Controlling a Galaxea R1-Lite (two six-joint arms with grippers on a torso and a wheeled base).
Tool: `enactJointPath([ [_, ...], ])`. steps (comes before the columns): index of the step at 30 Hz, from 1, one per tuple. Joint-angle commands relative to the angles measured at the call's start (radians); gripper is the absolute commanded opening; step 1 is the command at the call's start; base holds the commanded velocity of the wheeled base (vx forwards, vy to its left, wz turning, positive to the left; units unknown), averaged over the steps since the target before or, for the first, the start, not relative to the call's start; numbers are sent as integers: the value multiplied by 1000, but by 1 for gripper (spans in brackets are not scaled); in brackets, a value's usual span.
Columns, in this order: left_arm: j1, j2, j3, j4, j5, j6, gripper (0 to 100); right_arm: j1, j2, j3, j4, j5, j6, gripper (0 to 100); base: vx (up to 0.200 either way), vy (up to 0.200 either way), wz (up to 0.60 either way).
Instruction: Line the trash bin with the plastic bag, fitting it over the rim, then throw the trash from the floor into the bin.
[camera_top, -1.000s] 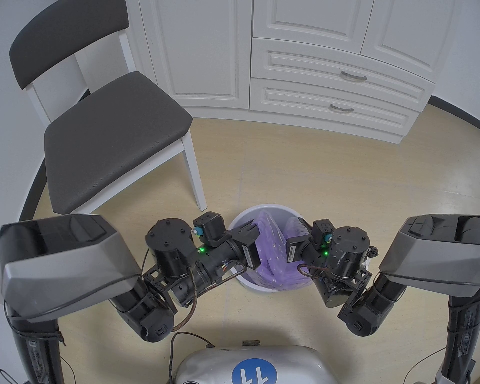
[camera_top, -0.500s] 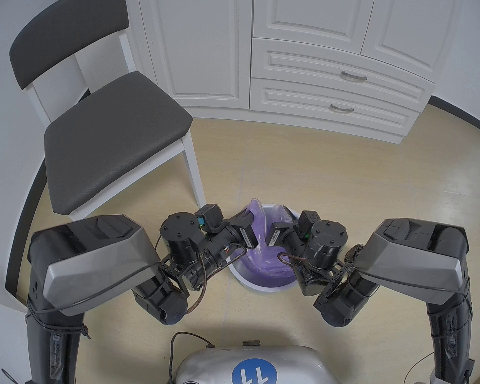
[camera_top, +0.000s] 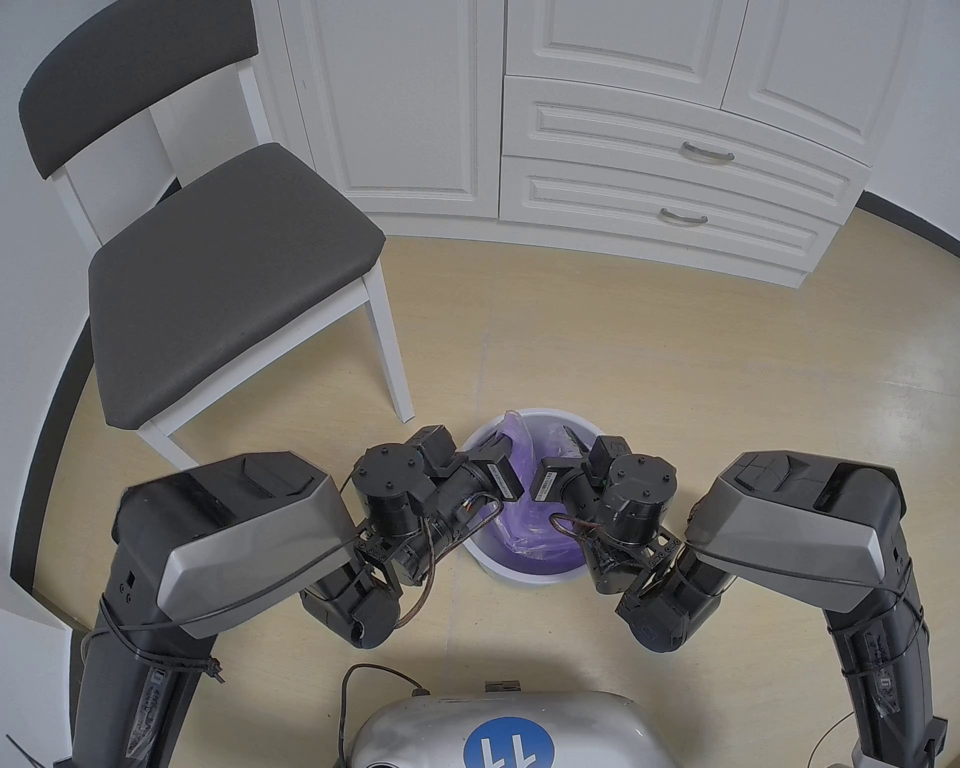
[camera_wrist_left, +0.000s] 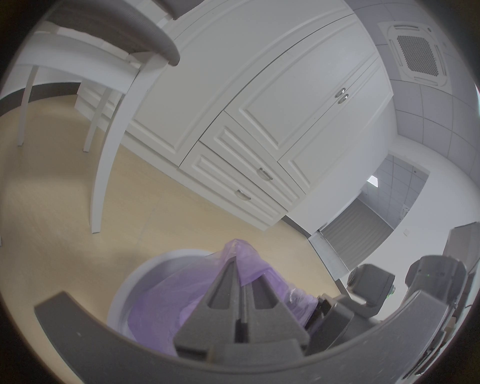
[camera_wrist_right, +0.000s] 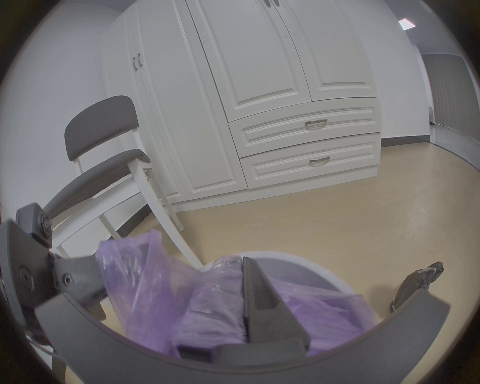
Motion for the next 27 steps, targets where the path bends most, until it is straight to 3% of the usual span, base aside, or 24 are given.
enactJointPath([
  [1, 1, 40, -27, 1, 2, -3, 0, -8, 10, -2, -18, -1, -2, 0, 0, 0, 0],
  [6, 35, 6, -23, 6, 2, 15, 0, -54, -65, 38, -18, 1, -51, 0, 0, 0, 0],
  [13, 117, -59, 60, 37, -15, 258, 0, -180, -142, 149, -18, 31, -229, 0, 0, 0, 0],
  [18, 145, -137, 143, 112, -59, 296, 0, -220, -179, 239, -18, 62, -287, 0, 0, 0, 0],
  [23, 197, -240, 238, 219, -156, 350, 0, -279, -217, 374, -18, 116, -431, 0, 0, 0, 0],
  [27, 222, -250, 243, 236, -163, 385, 0, -315, -238, 428, -18, 154, -463, 0, 0, 0, 0],
])
